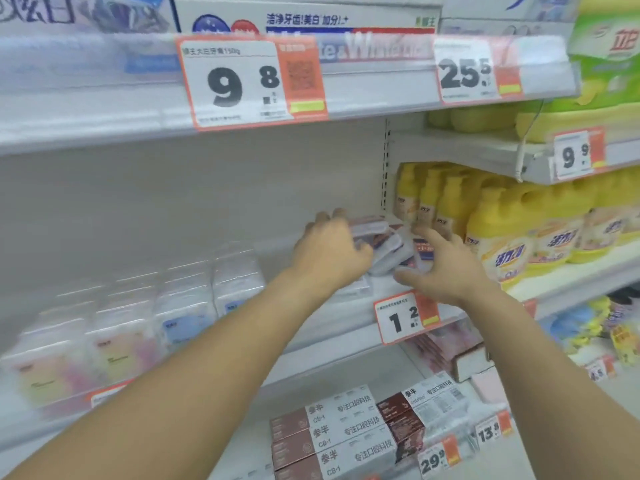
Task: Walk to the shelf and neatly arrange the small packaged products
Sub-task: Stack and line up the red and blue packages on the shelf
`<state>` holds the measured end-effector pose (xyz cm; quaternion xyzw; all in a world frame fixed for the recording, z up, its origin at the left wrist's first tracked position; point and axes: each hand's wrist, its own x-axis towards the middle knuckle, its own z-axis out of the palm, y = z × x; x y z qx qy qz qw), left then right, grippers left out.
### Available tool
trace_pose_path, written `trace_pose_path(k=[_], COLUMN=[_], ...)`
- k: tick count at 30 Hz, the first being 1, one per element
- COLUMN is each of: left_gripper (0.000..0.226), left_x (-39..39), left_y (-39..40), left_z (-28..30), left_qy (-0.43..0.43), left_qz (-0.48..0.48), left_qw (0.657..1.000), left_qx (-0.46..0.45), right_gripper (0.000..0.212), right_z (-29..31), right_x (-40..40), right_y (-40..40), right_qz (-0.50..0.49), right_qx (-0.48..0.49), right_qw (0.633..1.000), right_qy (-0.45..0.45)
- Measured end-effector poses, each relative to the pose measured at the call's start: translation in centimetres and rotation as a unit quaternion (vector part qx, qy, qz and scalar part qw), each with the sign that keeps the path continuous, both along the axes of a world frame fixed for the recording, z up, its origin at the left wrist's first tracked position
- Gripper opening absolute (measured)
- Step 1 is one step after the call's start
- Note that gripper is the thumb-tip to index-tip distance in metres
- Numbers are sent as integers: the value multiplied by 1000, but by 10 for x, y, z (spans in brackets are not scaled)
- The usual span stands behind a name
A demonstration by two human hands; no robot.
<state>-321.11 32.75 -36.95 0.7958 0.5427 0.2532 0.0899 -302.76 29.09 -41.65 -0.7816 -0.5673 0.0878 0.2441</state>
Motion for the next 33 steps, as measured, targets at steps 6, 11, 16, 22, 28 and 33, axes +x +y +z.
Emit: trace_pose_path(k=[6,11,16,22,28,33], left_gripper=[97,88,81,110,100,45], left_x=[24,26,27,14,-3,-18], left_y=[37,41,33,18,16,20], left_z=[-58,-67,-72,-55,-50,-58], left_qy=[-30,-67,-21,-19,-62,-86], left_qz=[15,34,49,-39,-11,17], left_qw=[993,996,998,994,997,996], left_qx=[-117,-50,13,-104,-36,26], right_gripper=[114,100,93,85,80,84], right_z=[1,0,-4,-5,5,16], right_x=[31,46,48,47,30,18], right_y=[28,29,36,36,38,44], right_qz=[14,28,44,39,106,120], right_qx=[-53,-43,-23,15,53,100], right_qw=[996,998,998,998,989,982], right_qy=[-65,19,39,54,86,111])
